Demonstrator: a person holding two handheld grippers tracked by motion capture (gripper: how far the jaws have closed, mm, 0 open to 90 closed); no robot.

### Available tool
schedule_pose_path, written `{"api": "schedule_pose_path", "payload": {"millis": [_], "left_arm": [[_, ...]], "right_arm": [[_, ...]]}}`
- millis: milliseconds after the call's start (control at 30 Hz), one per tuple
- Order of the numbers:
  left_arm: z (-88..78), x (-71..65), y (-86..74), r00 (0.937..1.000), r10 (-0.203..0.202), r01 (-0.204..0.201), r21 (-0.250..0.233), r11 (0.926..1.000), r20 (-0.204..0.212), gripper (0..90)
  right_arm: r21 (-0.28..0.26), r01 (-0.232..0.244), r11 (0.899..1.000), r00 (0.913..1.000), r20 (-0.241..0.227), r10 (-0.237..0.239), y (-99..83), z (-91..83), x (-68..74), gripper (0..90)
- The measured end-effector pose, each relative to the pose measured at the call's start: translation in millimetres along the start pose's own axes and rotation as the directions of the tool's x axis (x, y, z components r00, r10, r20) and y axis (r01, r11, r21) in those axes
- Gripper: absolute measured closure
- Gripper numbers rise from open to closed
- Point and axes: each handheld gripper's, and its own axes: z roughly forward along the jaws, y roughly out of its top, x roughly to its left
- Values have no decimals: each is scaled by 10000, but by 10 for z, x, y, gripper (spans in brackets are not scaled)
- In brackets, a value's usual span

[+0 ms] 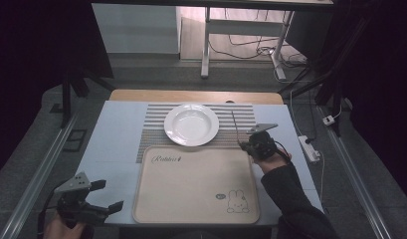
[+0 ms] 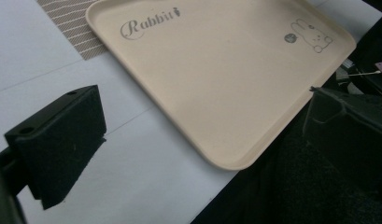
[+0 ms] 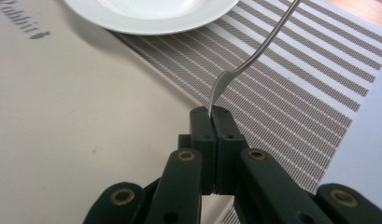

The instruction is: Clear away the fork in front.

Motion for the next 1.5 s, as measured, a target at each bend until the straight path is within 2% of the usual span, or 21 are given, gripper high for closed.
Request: {"api": "schedule_pose_path", "payload": {"millis": [167,467,700,900,1067,1233,1367,1400,1467,1500], "left_arm": [[36,-20,28,9997,139,-138,-28,9999,176,0],[155,-60,98,9953,595,-595,-25,9982,770,0],[227,-106,142,9927,832,-846,125,9963,878,0],[334,-155,218,9880,1197,-1229,278,9920,971,0],[425,-140,280,9857,1383,-1412,234,9897,962,0],[519,-115,374,9835,1324,-1364,248,9903,1232,0],[629,-115,492,9804,1582,-1660,599,9843,1176,0],[661,-119,521,9792,1662,-1743,638,9826,1163,0],[731,-137,586,9747,1973,-2064,835,9749,1055,0],[753,-144,606,9718,2134,-2222,857,9712,1007,0]], "right_arm": [[-216,-26,9998,9996,-276,20,-69,-123,86,898],[-271,332,9991,9968,-713,-351,-205,-261,302,898],[-310,679,9972,9906,-1169,-711,-310,-356,491,898],[-389,838,9957,9846,-1504,-887,-374,-436,627,898],[-523,849,9950,9763,-1952,-936,-408,-524,728,898],[-695,1059,9919,9605,-2511,-1201,-425,-593,854,898],[-730,1381,9877,9453,-2879,-1534,-433,-608,943,898],[-730,1381,9877,9453,-2879,-1534,-433,-608,943,898],[-708,1607,9845,9349,-3087,-1748,-433,-607,1011,898],[-708,1607,9845,9349,-3087,-1748,-433,-607,1011,898]]}}
